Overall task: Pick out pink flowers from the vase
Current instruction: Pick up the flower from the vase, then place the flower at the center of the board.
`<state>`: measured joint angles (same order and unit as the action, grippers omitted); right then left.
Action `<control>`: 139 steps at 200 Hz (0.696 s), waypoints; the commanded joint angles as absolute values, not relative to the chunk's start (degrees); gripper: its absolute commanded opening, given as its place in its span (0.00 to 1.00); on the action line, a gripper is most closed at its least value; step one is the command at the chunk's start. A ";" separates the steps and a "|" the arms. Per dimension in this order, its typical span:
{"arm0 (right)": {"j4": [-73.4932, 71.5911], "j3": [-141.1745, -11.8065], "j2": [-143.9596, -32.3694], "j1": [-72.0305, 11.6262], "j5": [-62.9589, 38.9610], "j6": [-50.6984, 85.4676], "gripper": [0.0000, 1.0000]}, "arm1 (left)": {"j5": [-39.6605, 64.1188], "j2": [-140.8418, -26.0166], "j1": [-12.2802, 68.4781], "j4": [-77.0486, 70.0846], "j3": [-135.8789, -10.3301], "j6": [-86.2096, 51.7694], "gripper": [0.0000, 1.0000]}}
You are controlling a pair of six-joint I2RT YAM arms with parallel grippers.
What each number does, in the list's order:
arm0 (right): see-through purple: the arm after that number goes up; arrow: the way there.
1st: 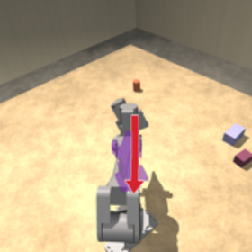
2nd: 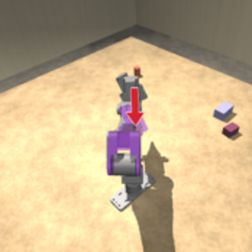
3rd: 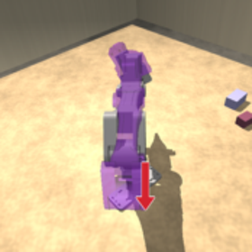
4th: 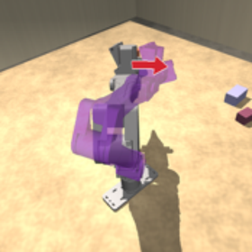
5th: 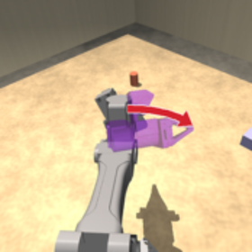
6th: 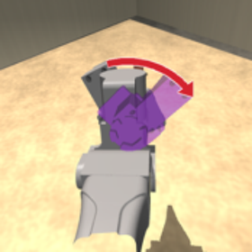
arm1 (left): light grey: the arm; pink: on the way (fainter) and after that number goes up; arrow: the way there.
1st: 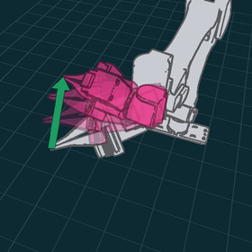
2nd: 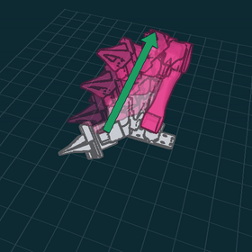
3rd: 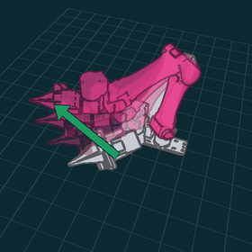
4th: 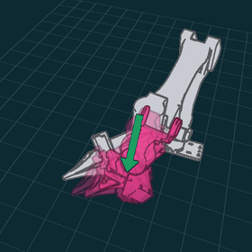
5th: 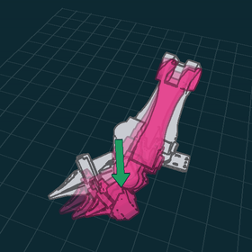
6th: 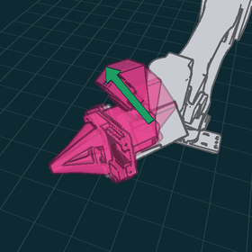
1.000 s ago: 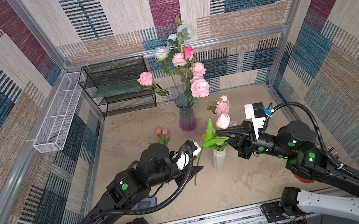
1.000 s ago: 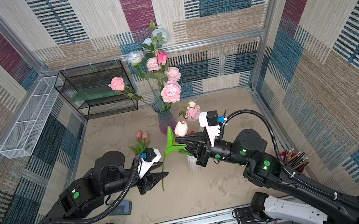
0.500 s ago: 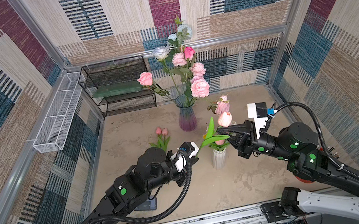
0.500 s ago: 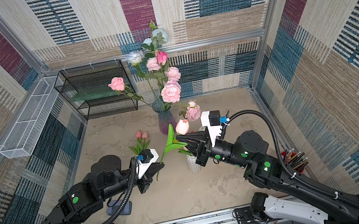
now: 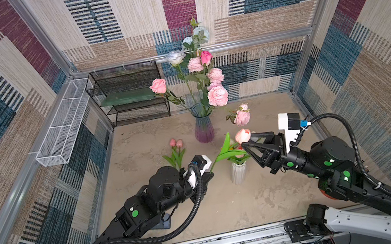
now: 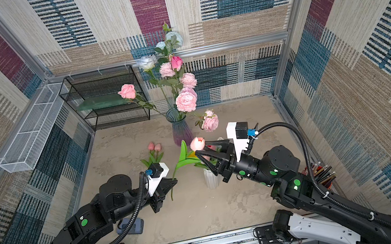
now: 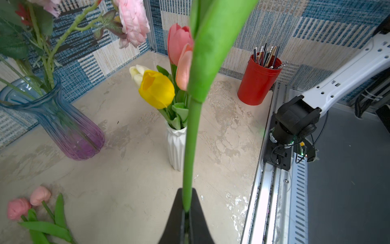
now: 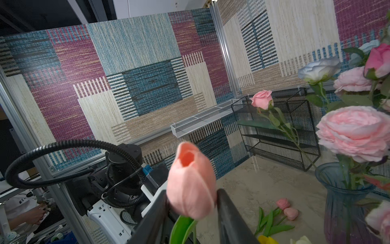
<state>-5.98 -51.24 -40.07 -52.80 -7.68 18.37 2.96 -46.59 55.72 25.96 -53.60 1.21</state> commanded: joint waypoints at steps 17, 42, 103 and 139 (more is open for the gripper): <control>-3.27 -51.15 -35.28 -52.82 -4.10 13.85 0.43 | -2.61 -42.16 53.52 23.64 -47.45 -8.31 0.00; -2.45 -50.75 -32.42 -52.81 -3.44 11.59 0.44 | -5.29 -40.08 49.47 25.67 -43.48 -15.33 0.00; -0.30 -49.92 -29.80 -52.82 -3.81 9.23 0.44 | 9.05 -51.75 28.18 25.52 -40.37 -23.39 0.00; 0.95 -49.72 -29.71 -52.79 -4.48 8.36 0.44 | 14.57 -64.49 18.10 23.75 -43.67 -24.43 0.00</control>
<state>-0.56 -49.78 -29.87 -52.80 -3.99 9.69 8.19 -58.94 22.41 26.48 -42.02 -21.34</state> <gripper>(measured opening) 0.439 0.066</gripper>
